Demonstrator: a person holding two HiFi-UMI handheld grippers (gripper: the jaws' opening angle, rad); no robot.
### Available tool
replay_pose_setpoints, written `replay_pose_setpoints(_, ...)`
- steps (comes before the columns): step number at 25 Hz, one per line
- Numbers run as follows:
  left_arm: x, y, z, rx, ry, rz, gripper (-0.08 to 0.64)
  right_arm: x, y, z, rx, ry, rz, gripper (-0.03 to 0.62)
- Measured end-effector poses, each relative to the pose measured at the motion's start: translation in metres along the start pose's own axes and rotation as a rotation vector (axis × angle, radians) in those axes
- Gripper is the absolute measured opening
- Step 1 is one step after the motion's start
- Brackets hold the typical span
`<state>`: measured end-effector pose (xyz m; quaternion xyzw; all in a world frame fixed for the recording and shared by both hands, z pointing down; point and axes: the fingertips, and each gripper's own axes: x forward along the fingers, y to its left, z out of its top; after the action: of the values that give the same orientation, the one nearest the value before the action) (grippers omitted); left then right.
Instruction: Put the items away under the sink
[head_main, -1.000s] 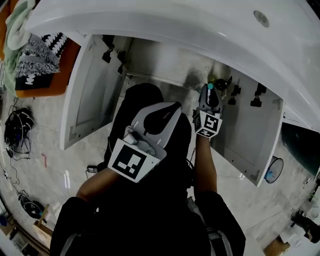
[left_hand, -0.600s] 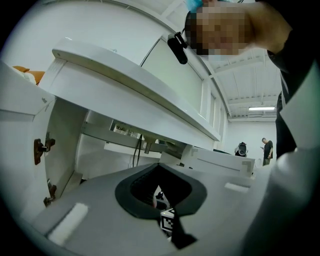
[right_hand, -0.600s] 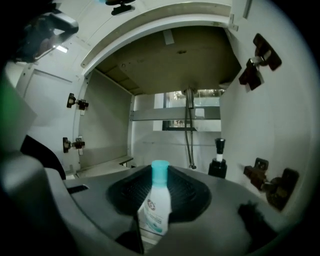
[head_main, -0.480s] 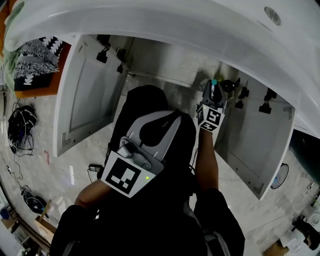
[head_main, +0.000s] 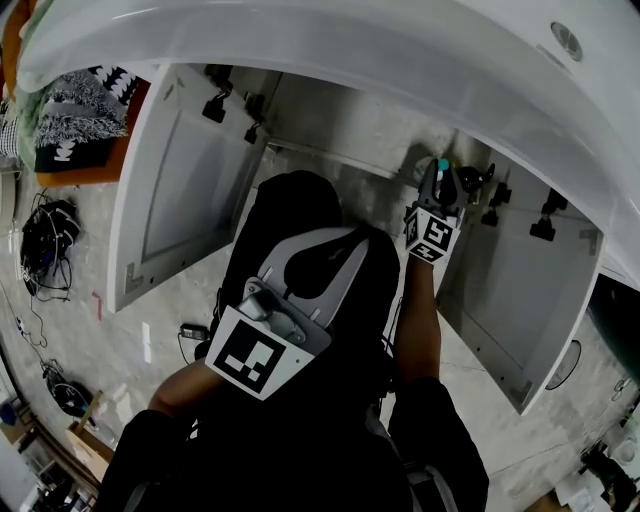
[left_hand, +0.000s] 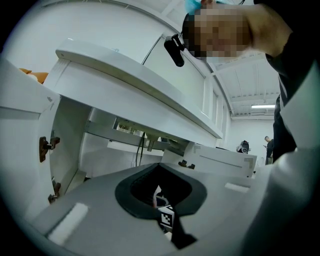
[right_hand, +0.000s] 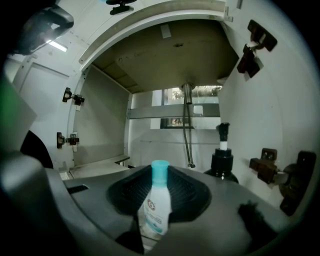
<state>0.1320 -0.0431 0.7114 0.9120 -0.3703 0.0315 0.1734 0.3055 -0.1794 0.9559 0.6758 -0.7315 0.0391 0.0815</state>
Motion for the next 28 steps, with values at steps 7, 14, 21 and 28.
replay_pose_setpoints(7, 0.003, 0.002, -0.001, -0.003, -0.002, 0.000, 0.008, -0.003, 0.001, -0.008, 0.018, 0.007, 0.001, 0.107)
replay_pose_setpoints(14, 0.005, 0.003, 0.000, -0.006, -0.006, -0.003, 0.008, 0.000, 0.000, -0.004, 0.005, 0.009, -0.026, 0.109)
replay_pose_setpoints(21, 0.000, 0.006, -0.002, 0.000, 0.003, -0.010, 0.007, -0.003, 0.001, 0.000, -0.008, 0.015, -0.024, 0.121)
replay_pose_setpoints(28, -0.007, 0.012, 0.004, -0.011, -0.030, -0.008, 0.007, -0.006, 0.001, 0.010, -0.031, 0.006, -0.041, 0.126)
